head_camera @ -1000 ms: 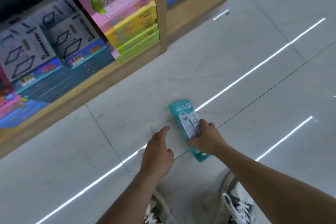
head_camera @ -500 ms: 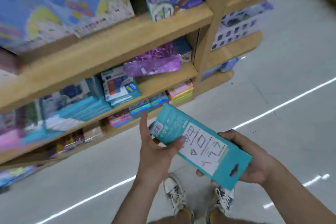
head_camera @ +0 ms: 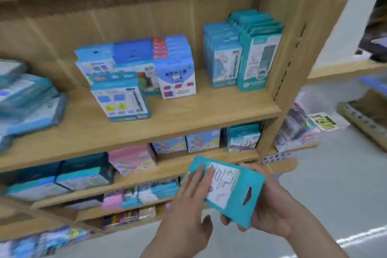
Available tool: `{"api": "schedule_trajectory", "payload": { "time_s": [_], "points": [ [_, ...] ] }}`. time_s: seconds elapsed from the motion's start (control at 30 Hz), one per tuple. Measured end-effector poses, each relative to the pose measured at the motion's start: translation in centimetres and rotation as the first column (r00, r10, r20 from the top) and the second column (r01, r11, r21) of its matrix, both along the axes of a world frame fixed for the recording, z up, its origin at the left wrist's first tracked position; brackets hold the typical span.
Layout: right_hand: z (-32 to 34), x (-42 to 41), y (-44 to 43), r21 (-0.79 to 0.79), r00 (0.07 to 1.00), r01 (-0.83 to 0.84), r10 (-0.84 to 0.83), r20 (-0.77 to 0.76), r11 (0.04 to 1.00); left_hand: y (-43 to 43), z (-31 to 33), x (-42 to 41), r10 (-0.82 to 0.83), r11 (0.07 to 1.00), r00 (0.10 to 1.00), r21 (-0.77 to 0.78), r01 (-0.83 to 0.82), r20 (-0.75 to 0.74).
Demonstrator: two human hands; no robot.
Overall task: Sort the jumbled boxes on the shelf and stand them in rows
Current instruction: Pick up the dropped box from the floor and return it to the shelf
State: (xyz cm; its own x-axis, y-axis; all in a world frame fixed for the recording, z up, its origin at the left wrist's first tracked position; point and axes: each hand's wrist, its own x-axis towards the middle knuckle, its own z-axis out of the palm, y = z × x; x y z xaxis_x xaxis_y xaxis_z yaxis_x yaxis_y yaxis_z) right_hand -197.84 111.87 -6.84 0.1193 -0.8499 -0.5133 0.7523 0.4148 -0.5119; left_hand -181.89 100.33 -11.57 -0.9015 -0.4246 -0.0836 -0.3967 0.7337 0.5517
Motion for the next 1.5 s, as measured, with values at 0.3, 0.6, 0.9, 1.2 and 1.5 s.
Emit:
{"api": "schedule_trajectory", "payload": {
  "time_s": [0.3,0.6,0.9,1.2,1.5],
  "points": [
    [5.9,-1.9,-3.9,-0.161,0.942,0.127,-0.170,-0.288,0.979,-5.2,6.3,-3.9,0.260,0.965,0.876,0.102,-0.239,-0.407],
    [8.1,-11.0,-7.0,-0.246,0.435,0.354,-0.391,-0.811,0.902,-10.9,10.1,-17.1,0.350,0.928,0.811,0.292,-0.232,-0.469],
    [5.8,-18.1,-10.1,-0.225,-0.365,0.379,-0.079,-0.928,0.898,-11.1,7.0,-28.3,0.270,0.962,0.855,0.153,-0.224,-0.442],
    [4.7,-19.1,-10.8,-0.251,-0.483,0.422,-0.018,-0.876,0.871,-10.9,4.4,-31.5,0.193,0.979,0.931,0.001,-0.203,-0.309],
    [4.9,-19.2,-11.1,-0.408,-0.611,0.345,-0.128,-0.782,0.846,-10.2,5.6,-31.6,0.186,0.968,0.977,-0.155,-0.200,-0.103]
  ]
}}
